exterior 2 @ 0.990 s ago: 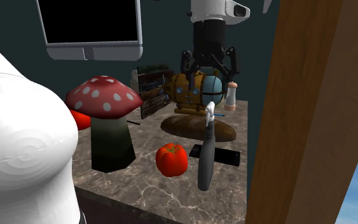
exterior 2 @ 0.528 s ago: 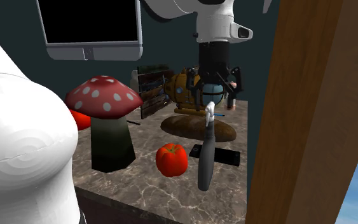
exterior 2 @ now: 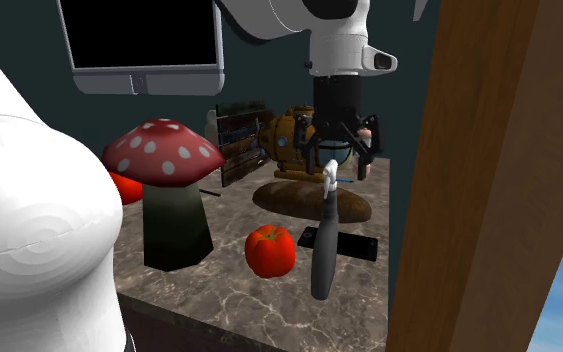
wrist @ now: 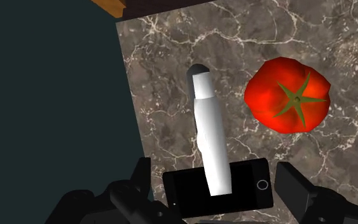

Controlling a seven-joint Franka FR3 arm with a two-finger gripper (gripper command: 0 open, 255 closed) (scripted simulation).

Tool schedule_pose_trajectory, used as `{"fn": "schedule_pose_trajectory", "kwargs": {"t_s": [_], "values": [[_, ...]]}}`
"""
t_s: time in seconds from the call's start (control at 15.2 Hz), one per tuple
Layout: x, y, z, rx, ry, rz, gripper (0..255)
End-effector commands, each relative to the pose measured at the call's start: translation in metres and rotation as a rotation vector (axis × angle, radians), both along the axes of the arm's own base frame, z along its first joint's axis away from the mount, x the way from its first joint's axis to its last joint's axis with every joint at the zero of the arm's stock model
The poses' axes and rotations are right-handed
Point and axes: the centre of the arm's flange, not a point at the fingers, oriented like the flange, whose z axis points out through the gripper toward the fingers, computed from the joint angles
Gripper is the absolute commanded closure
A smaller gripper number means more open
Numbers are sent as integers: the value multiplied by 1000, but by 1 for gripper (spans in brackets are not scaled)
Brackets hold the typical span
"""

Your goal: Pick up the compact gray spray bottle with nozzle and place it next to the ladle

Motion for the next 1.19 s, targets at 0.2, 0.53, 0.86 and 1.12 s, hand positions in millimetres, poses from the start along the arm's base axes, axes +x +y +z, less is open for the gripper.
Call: {"fn": "schedule_pose_trajectory", "kwargs": {"t_s": [0.2, 0.53, 0.86, 1.12], "values": [[0, 0, 0, 0, 0, 0, 255], [0, 0, 0, 0, 0, 0, 255], [0, 0, 10, 0, 0, 0, 255], [0, 0, 32, 0, 0, 0, 255]]}}
